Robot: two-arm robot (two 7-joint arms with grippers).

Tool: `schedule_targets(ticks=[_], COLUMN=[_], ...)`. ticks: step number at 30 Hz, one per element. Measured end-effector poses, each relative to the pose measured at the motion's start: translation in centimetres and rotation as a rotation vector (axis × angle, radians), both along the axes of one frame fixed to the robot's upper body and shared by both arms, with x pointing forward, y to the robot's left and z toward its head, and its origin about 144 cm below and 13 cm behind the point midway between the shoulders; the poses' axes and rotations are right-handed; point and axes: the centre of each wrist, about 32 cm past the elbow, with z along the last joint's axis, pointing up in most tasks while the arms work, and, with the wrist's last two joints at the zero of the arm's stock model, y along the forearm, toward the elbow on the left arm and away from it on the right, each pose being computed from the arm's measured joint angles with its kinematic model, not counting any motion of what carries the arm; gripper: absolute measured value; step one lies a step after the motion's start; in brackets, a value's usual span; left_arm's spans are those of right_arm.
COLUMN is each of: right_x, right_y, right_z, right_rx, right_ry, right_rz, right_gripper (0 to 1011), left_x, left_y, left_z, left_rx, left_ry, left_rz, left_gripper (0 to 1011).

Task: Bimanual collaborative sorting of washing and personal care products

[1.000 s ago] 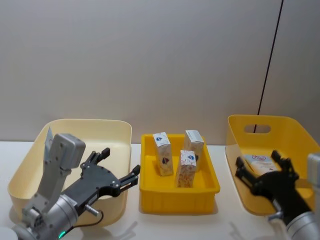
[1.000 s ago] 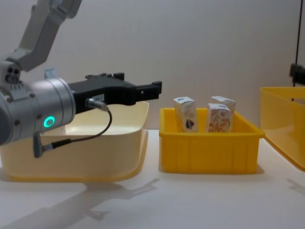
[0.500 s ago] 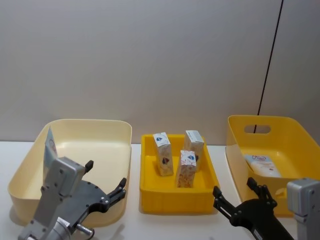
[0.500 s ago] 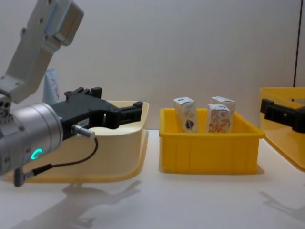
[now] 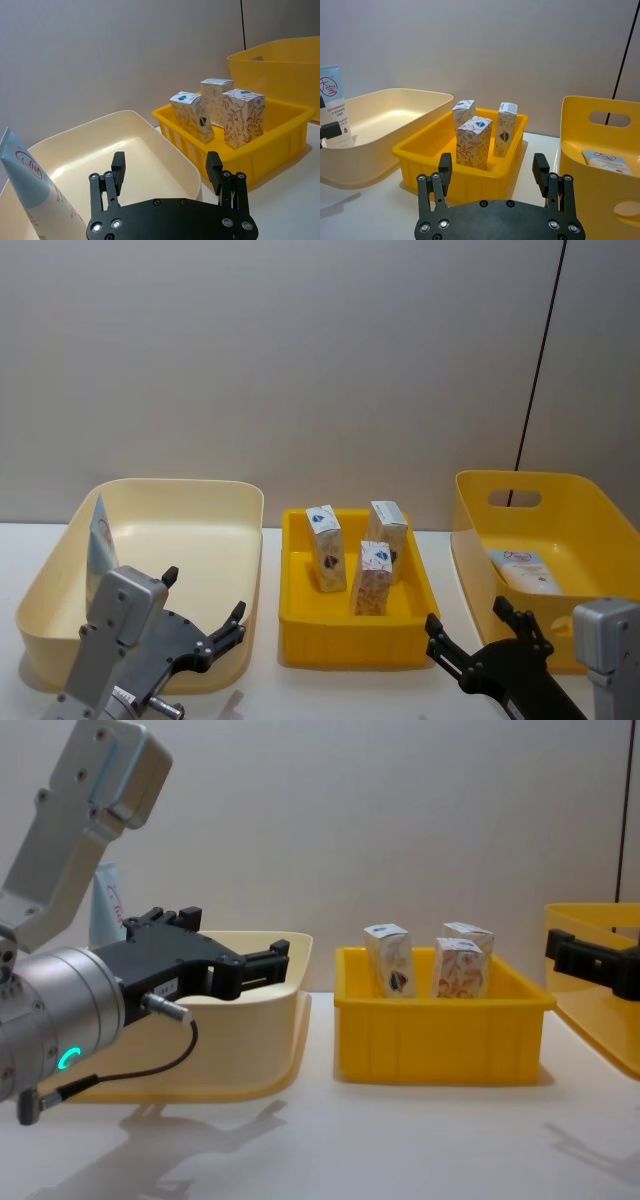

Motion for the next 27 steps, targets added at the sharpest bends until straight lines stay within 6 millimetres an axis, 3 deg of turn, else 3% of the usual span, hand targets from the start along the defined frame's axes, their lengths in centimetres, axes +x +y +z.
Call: schedule_targets(ticks=[17, 27], right_x=[0.1, 1.5], right_y=[0.0, 0.6], right_z=[0.1, 0.7], right_rx=[0.001, 0.004], right_ry=[0.004, 0.022], right_rz=[0.0, -0.002], right_gripper=[1002, 1001], left_x=[0.0, 0.0], left_y=[0.0, 0.0], left_z=[0.0, 0.0], left_rx=[0.0, 0.0], left_ry=[0.0, 0.0], left_rz=[0.001, 0.001], left_gripper=[1003, 1003])
